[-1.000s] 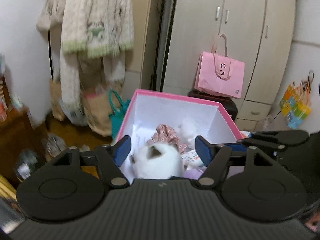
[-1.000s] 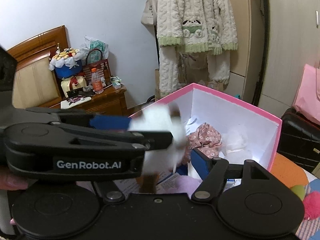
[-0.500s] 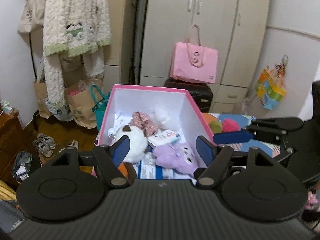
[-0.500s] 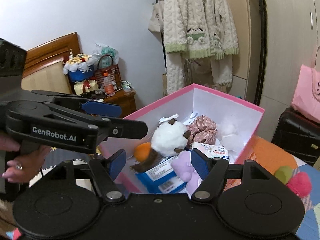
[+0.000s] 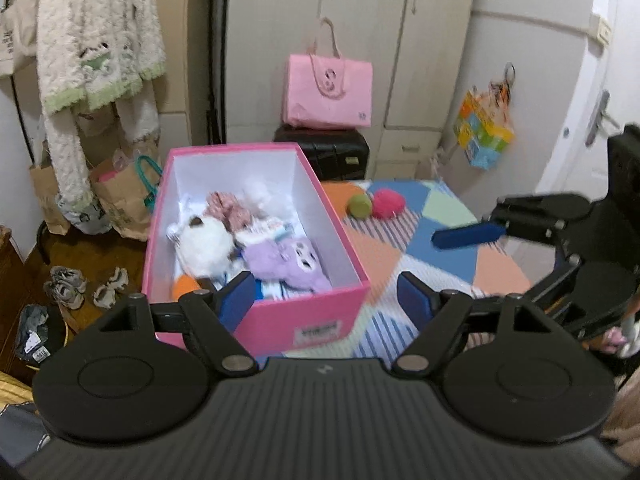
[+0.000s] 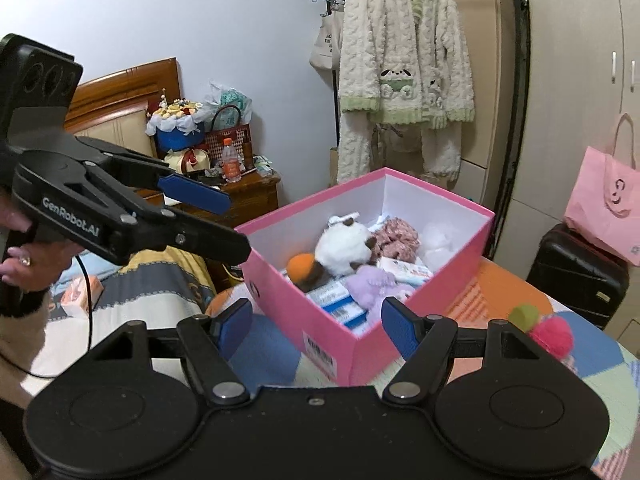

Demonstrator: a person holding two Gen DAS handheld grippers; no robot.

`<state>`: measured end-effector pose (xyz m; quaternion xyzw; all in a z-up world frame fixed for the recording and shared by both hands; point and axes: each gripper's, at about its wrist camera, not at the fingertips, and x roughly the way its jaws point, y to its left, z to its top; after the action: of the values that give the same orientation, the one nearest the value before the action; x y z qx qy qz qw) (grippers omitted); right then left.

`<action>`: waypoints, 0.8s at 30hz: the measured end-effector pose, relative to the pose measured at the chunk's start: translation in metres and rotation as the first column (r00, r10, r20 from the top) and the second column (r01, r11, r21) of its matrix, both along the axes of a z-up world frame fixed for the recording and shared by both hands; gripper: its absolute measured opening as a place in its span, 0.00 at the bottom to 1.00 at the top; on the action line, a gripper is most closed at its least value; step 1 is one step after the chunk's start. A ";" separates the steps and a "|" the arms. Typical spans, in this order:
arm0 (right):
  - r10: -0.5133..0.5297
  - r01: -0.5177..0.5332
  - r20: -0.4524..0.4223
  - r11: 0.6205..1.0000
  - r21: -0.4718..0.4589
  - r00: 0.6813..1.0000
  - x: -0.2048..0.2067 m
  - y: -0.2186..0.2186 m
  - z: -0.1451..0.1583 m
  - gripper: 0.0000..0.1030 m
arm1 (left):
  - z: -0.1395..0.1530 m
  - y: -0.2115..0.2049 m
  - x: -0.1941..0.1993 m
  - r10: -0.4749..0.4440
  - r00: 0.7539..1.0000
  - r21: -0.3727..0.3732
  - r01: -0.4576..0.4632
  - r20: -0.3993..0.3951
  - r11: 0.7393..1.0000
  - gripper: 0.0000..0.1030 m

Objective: Organize soft objects
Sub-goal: 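Move both grippers toward the green ball and pink puff on the table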

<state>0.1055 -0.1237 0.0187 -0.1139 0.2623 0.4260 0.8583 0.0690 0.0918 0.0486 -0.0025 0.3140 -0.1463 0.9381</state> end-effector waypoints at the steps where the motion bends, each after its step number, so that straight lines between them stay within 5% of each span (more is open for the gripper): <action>1: -0.005 0.005 0.003 1.000 -0.005 1.000 -0.003 -0.004 0.000 0.74 | -0.002 -0.003 0.000 -0.009 1.000 0.004 0.009 -0.013 1.000 0.75; 24: -0.175 0.176 -0.044 0.984 0.016 0.984 0.004 -0.118 -0.041 0.74 | -0.037 -0.112 0.031 -0.230 0.965 0.027 0.235 -0.123 0.972 0.75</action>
<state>0.1095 -0.2414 -0.0219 -0.0727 0.2851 0.3536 0.8879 0.1005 -0.0205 0.0118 0.0453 0.3704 -0.2485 0.8938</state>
